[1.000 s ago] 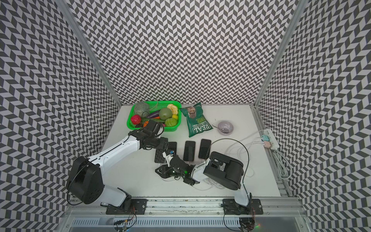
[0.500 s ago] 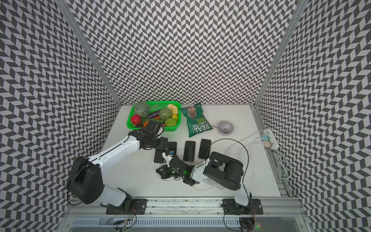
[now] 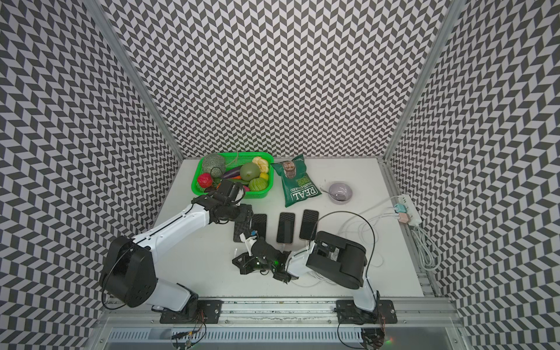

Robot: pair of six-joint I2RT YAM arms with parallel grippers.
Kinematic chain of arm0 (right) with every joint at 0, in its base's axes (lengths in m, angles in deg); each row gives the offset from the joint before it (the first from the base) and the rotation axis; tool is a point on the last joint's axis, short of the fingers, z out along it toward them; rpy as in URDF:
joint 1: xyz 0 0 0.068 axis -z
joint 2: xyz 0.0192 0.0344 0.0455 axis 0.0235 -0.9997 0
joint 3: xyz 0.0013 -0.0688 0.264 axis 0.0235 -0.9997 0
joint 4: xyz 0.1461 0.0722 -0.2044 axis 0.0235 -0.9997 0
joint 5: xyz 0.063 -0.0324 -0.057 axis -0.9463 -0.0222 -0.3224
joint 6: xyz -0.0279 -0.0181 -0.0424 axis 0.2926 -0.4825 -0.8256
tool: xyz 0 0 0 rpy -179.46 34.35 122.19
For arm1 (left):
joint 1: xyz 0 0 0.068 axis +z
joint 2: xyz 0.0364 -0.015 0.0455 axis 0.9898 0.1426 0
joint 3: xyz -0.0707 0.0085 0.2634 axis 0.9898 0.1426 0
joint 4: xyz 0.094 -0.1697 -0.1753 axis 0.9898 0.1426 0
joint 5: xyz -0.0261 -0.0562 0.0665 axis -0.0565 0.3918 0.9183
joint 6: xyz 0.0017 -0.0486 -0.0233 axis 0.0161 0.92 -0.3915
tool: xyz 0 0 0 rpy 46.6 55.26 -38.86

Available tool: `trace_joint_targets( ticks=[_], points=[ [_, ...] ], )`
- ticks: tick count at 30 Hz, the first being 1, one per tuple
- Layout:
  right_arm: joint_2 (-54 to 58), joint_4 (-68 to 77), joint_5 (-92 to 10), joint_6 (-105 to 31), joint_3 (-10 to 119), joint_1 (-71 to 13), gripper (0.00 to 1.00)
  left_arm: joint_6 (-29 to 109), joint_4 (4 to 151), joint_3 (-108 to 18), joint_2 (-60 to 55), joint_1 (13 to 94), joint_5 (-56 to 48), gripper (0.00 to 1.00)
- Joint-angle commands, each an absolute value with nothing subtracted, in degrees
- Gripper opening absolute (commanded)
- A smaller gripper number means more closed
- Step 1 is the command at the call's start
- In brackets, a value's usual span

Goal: Unplug the charging cable from the phone
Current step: Remove the charging cable from the phone.

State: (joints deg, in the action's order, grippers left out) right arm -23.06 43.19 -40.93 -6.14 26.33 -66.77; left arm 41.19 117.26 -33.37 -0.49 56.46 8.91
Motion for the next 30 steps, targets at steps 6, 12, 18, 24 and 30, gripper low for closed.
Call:
trace_joint_targets(
  ticks=[6,12,18,24,30],
  points=[
    [-25.8,42.2,-41.3,-8.2,29.2,-67.4,0.08,40.7,113.7,-33.7,0.4,58.1,10.1,0.0],
    [-26.8,38.9,-40.5,-9.3,31.5,-67.3,0.24,39.5,114.1,-33.2,0.6,58.8,11.9,0.0],
    [-25.4,36.2,-38.4,-10.2,30.7,-67.3,0.37,37.8,115.6,-32.9,1.8,59.9,14.5,0.0],
    [-19.5,35.5,-35.9,-11.3,26.1,-67.6,0.49,37.1,115.8,-32.0,3.4,60.9,16.3,0.0],
    [-10.5,34.2,-33.4,-11.9,20.6,-68.7,0.57,36.8,115.6,-32.1,5.3,61.6,16.7,0.0]
  ],
)
